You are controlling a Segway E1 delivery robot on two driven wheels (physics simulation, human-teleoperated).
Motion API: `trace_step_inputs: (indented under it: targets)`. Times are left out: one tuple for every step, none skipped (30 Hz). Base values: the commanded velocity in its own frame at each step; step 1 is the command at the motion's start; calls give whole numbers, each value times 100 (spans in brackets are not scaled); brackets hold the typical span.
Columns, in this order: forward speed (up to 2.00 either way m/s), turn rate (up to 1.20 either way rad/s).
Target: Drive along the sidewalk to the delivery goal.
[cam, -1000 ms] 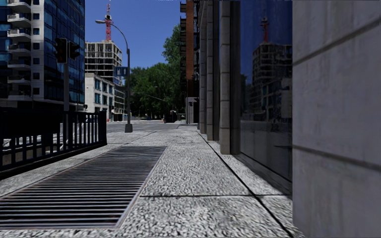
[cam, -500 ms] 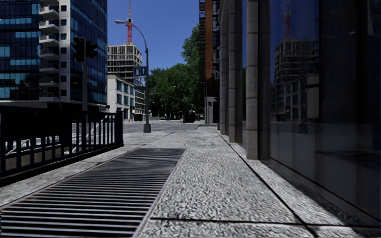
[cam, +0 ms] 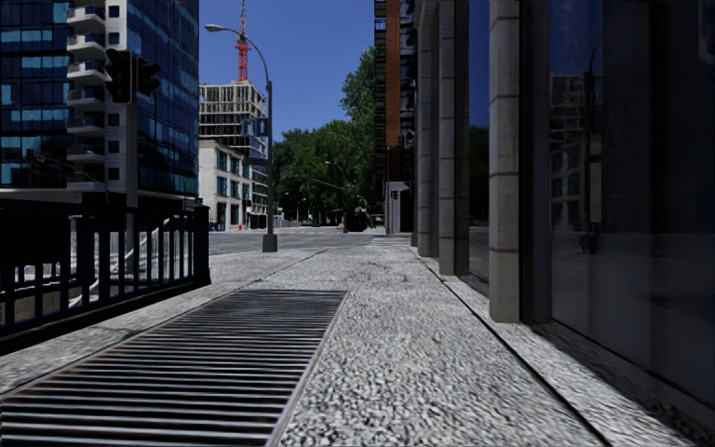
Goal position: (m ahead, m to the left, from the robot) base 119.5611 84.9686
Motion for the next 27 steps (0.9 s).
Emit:
trace_step_inputs:
  targets:
    - [200,0]
    - [200,0]
    - [200,0]
    - [200,0]
    - [200,0]
    - [200,0]
    - [200,0]
    - [200,0]
    - [200,0]
    - [200,0]
    - [200,0]
    - [200,0]
    - [200,0]
    - [200,0]
    - [200,0]
    - [200,0]
    - [200,0]
    - [200,0]
    - [200,0]
    - [200,0]
    - [200,0]
    - [200,0]
    - [200,0]
    - [200,0]
    - [200,0]
    - [200,0]
    - [200,0]
